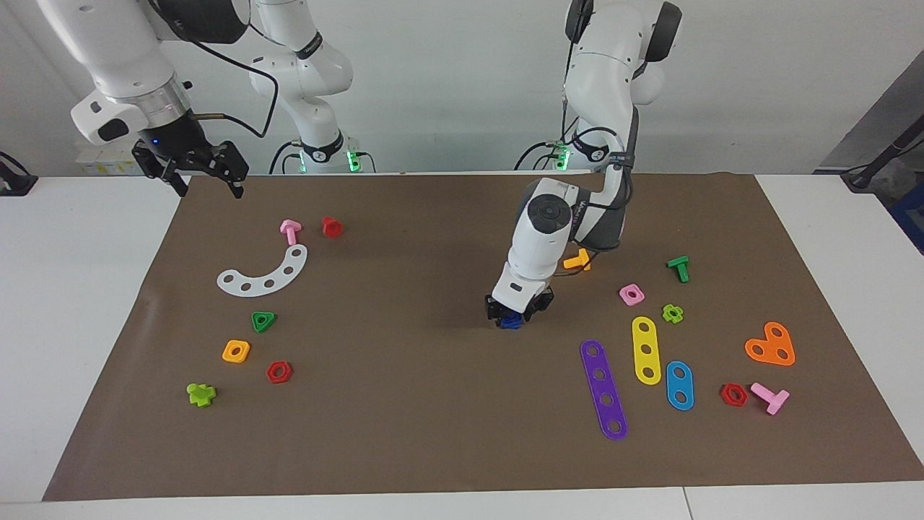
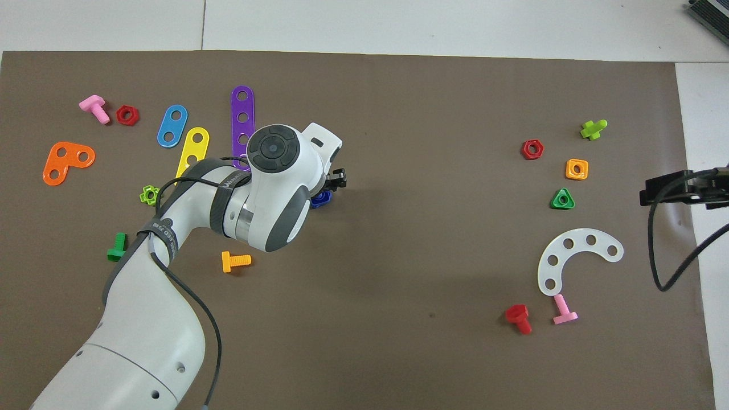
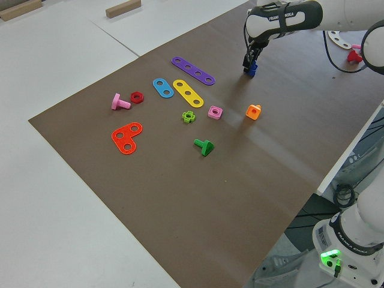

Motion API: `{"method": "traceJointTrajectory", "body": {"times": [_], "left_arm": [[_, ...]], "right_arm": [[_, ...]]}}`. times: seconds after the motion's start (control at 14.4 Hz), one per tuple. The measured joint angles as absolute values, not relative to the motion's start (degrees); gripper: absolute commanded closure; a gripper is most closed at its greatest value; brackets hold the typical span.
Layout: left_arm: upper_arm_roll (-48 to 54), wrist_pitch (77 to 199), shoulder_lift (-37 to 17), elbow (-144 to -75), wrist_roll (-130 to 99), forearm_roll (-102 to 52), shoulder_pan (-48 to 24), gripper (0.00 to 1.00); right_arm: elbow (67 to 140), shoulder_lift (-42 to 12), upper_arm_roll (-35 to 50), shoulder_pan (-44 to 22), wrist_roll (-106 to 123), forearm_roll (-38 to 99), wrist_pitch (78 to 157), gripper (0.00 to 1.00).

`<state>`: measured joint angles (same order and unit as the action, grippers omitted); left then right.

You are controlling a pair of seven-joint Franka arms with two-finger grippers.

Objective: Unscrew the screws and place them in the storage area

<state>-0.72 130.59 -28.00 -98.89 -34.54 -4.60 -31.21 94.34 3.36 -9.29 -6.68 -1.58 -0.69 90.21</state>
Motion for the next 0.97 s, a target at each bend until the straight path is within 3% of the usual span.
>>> {"method": "traceJointTrajectory", "body": {"times": [0.55,0.97], "left_arm": [[-0.73,130.58,-27.96,-99.08,-34.53,-4.59,-31.25,0.68],[-1.05,125.69,-27.90,-95.06,-34.53,-4.59,-31.17,0.69]], "right_arm": [[94.34,3.36,-9.29,-6.68,-1.58,-0.69,90.21,0.00],[94.34,3.36,-8.91,-8.21,-1.39,-0.66,90.10,0.00]]}}
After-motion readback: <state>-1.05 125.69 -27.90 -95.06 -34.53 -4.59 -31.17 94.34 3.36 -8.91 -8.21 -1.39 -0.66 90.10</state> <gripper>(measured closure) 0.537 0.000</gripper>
